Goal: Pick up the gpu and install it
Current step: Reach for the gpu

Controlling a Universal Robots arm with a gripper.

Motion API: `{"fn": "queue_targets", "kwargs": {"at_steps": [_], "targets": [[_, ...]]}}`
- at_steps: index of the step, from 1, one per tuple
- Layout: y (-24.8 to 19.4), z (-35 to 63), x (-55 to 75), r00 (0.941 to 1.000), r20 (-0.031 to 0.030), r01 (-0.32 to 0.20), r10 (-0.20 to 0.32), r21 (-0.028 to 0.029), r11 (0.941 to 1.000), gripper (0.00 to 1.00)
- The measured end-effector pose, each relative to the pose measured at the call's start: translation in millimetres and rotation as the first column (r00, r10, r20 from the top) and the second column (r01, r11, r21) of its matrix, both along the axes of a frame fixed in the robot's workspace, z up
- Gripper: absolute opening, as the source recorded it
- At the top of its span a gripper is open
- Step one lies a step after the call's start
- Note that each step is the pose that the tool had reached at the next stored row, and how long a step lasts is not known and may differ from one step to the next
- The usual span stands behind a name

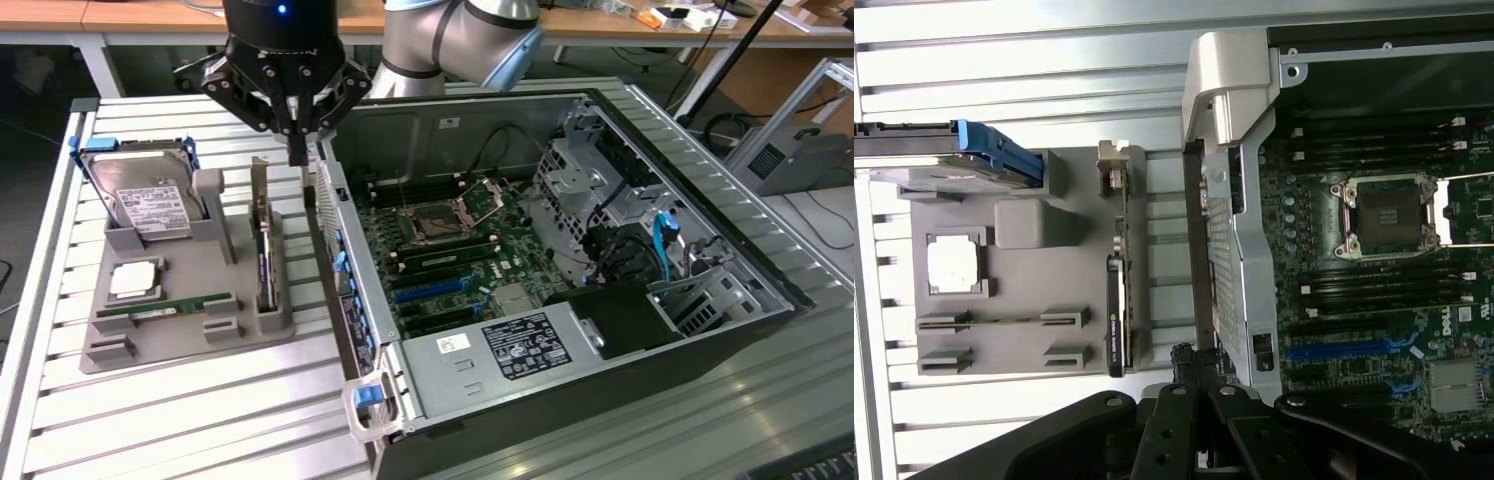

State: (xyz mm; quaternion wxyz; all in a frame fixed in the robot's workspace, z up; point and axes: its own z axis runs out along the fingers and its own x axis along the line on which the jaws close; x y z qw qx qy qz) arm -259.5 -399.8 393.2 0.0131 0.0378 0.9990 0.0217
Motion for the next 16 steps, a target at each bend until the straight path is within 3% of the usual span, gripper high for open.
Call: {"fn": "queue_targets", "kwargs": {"at_steps": [16], "targets": [[0.0, 0.0, -10.8, 1.0, 0.0, 0.0, 0.0, 0.0, 1.0, 0.11]]}}
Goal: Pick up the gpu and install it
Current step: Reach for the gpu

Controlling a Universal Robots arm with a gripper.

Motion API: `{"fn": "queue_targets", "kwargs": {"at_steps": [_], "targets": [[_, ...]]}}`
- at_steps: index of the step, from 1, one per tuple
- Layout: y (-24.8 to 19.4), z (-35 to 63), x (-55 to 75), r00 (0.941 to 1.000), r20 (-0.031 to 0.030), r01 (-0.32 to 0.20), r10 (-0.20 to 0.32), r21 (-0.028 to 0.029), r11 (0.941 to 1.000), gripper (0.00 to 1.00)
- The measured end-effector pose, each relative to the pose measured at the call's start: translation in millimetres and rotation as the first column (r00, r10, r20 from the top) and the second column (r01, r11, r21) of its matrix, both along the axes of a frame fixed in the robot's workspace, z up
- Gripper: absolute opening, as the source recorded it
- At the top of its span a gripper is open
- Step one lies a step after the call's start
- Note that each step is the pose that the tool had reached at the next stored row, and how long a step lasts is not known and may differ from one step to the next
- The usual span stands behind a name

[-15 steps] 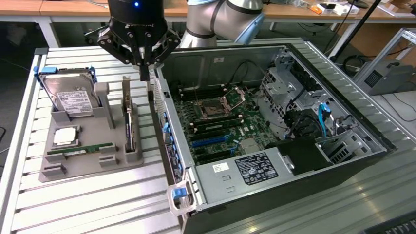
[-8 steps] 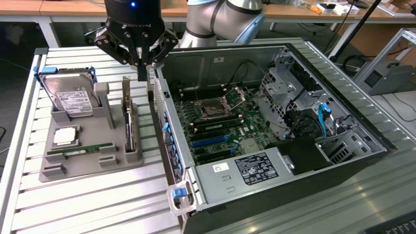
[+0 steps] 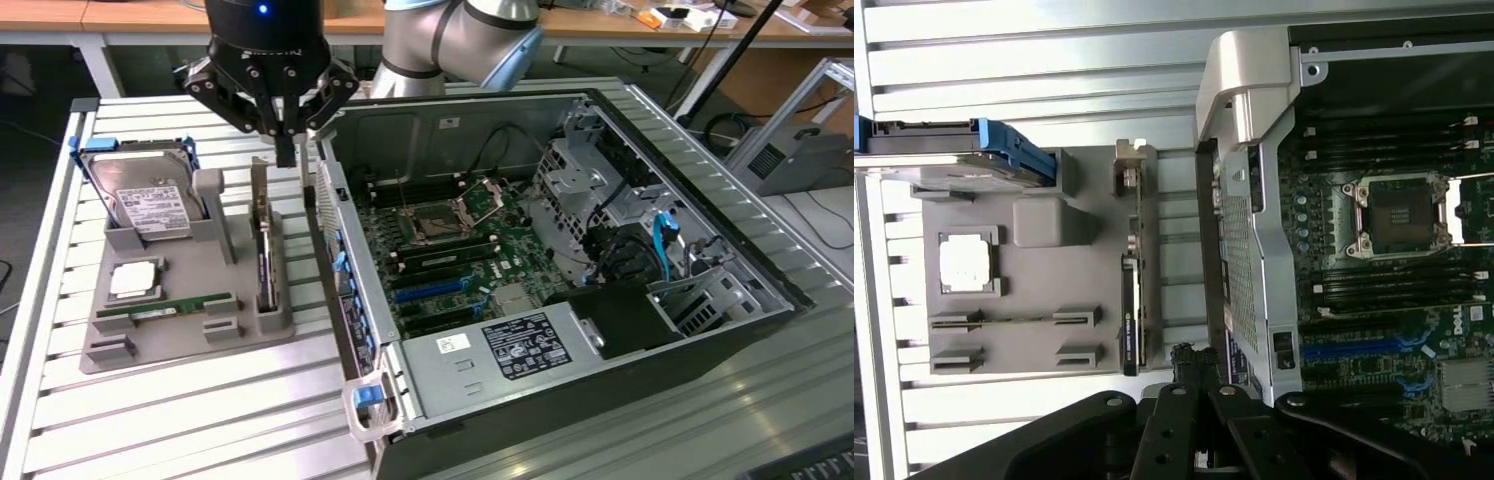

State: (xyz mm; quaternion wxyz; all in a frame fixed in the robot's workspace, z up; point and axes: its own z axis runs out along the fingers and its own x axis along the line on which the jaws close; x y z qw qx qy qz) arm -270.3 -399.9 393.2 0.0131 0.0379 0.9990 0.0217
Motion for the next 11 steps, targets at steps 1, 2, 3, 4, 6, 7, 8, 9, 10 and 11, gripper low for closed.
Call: {"fn": "queue_targets", "kwargs": {"at_steps": [1, 2, 3, 4, 6, 7, 8, 9, 10, 11], "targets": [[0.0, 0.0, -0.6, 1.0, -0.0001, 0.0, 0.0, 0.0, 1.0, 0.11], [0.0, 0.0, -1.4, 1.0, 0.0, 0.0, 0.0, 0.0, 1.0, 0.11], [0.0, 0.0, -2.1, 1.0, 0.0, 0.0, 0.0, 0.0, 1.0, 0.11], [0.0, 0.0, -2.6, 1.0, 0.0, 0.0, 0.0, 0.0, 1.0, 0.11], [-0.1, 0.0, -3.8, 1.0, 0.0, 0.0, 0.0, 0.0, 1.0, 0.11], [-0.1, 0.0, -4.2, 1.0, 0.0, 0.0, 0.0, 0.0, 1.0, 0.11], [-0.1, 0.0, -4.7, 1.0, 0.0, 0.0, 0.0, 0.0, 1.0, 0.11], [-0.1, 0.0, -5.2, 1.0, 0.0, 0.0, 0.0, 0.0, 1.0, 0.11], [-0.1, 0.0, -5.9, 1.0, -0.0001, 0.0, 0.0, 0.0, 1.0, 0.11], [-0.2, 0.0, -6.7, 1.0, -0.0001, 0.0, 0.0, 0.0, 1.0, 0.11]]}}
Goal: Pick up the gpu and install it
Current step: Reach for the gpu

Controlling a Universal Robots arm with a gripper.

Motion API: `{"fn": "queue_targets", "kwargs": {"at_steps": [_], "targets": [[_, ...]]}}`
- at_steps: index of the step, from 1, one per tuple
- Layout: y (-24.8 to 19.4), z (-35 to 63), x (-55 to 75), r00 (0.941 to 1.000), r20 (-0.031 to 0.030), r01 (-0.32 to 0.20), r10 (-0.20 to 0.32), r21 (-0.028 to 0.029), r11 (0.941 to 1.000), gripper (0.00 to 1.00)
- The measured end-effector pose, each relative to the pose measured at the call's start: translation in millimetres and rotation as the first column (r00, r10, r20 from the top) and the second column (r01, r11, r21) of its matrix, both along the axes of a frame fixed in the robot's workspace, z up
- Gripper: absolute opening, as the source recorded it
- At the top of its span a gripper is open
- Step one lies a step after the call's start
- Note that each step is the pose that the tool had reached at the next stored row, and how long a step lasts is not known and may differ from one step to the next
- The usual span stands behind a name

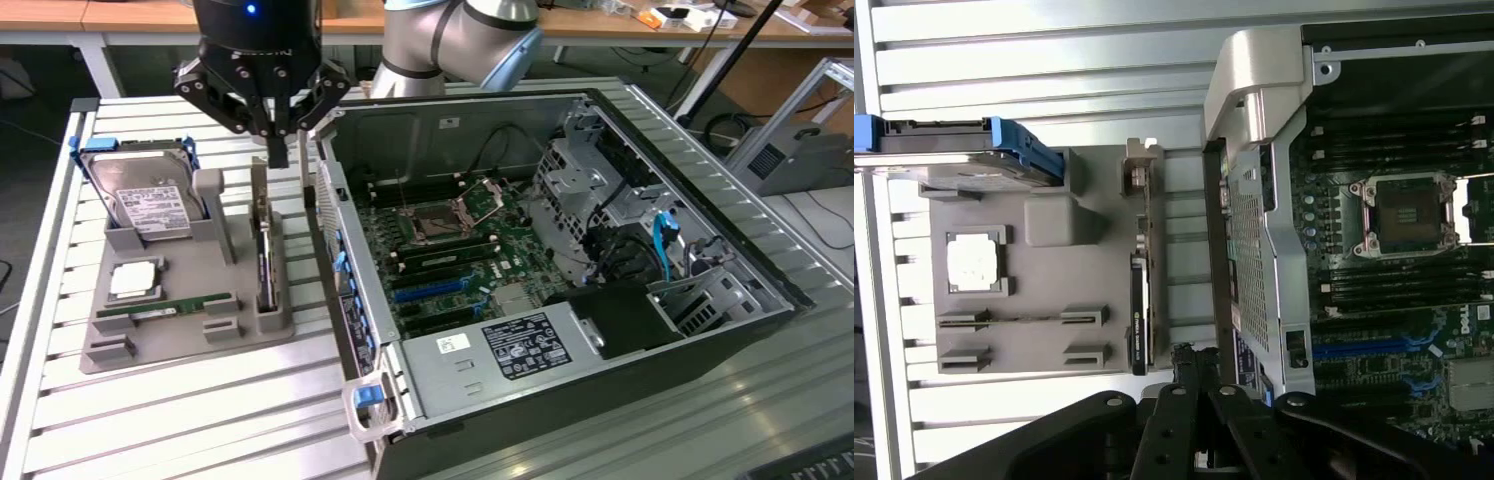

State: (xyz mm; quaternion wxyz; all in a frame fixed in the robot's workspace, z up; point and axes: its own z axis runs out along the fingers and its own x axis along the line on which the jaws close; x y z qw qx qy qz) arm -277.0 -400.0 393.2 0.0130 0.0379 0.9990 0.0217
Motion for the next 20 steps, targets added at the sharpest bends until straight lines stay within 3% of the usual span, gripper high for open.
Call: {"fn": "queue_targets", "kwargs": {"at_steps": [20], "targets": [[-0.3, 0.0, -10.1, 1.0, 0.0, 0.0, 0.0, 0.0, 1.0, 0.11]]}}
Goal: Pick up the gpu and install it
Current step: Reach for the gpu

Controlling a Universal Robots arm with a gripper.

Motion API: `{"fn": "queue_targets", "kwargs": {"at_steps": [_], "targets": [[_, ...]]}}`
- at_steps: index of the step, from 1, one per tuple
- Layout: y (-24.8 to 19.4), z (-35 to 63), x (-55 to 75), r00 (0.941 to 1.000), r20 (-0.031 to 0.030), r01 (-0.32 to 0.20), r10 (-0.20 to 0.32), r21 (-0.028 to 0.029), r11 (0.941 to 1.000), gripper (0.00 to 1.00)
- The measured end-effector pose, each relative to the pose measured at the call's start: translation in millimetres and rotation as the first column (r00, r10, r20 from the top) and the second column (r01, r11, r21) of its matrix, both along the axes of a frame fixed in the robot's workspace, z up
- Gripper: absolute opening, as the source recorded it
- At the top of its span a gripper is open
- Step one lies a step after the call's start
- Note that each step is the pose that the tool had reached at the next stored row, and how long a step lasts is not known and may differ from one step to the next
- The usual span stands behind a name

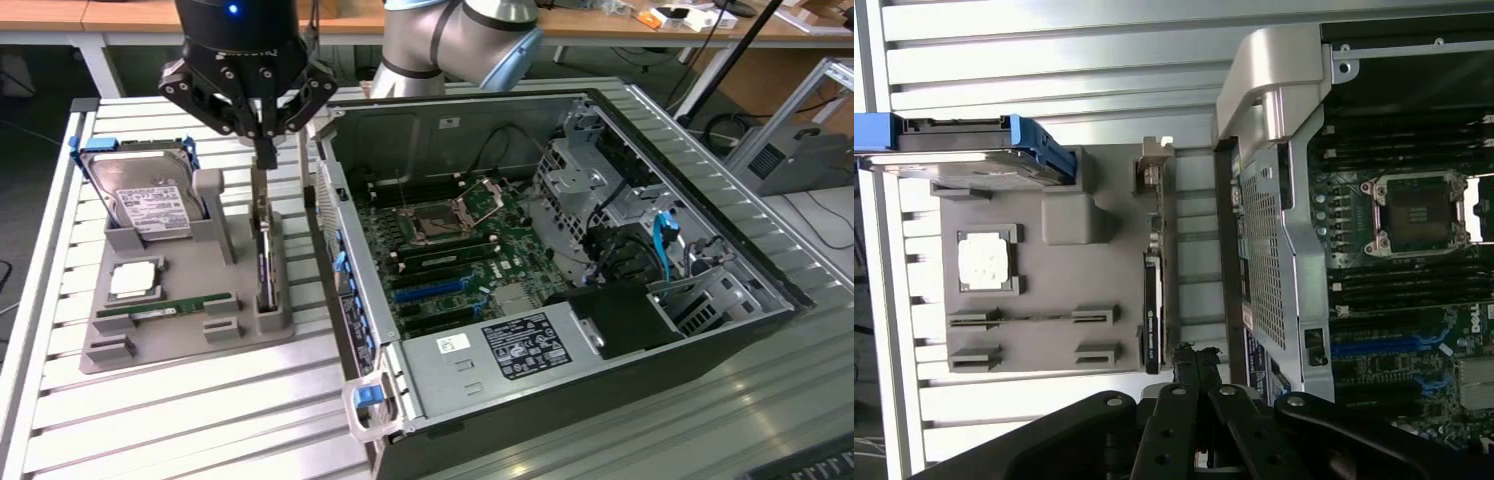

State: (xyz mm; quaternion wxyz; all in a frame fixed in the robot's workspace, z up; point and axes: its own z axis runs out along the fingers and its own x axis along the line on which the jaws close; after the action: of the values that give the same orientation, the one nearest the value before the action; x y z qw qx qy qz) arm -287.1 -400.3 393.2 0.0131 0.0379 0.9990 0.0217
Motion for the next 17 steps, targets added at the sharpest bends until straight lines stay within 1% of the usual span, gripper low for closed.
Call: {"fn": "queue_targets", "kwargs": {"at_steps": [11, 17], "targets": [[0.0, 0.0, -9.6, 1.0, 0.0, 0.0, 0.0, 0.0, 1.0, 0.11], [0.0, 0.0, -11.4, 1.0, 0.0, 0.0, 0.0, 0.0, 1.0, 0.11]]}}
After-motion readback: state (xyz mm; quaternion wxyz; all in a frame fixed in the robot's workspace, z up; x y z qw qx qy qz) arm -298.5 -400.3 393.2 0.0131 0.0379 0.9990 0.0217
